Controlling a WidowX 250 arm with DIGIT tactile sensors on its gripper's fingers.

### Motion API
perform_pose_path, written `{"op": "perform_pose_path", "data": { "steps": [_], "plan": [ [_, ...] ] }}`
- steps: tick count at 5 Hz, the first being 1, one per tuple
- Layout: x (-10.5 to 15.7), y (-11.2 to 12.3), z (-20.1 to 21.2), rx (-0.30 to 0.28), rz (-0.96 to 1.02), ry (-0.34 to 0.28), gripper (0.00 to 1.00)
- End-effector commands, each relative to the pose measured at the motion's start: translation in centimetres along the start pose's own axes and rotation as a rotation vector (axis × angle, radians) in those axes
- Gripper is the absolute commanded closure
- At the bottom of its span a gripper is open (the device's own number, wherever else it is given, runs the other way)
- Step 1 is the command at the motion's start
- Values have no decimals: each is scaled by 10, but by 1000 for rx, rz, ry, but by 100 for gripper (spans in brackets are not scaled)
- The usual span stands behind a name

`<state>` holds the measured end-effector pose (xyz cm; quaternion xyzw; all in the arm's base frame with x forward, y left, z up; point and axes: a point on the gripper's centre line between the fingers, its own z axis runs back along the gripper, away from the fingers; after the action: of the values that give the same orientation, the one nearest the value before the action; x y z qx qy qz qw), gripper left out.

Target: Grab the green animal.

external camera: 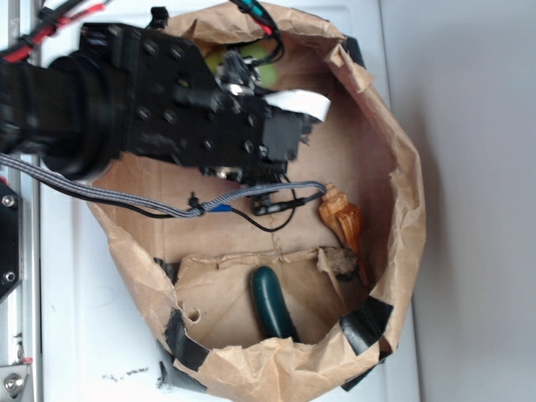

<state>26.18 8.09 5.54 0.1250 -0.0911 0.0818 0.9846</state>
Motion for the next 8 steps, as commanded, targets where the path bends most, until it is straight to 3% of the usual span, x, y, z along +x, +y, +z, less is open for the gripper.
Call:
{"op": "perform_pose_path", "data": {
  "steps": [1,3,6,8],
  "plan": [
    [5,34,23,15,56,-51,0],
    [15,35,1,59,77,-77,0],
    [3,20,-30,39,-44,-205,0],
    [4,22,-22,14,-65,-214,0]
  ]
}}
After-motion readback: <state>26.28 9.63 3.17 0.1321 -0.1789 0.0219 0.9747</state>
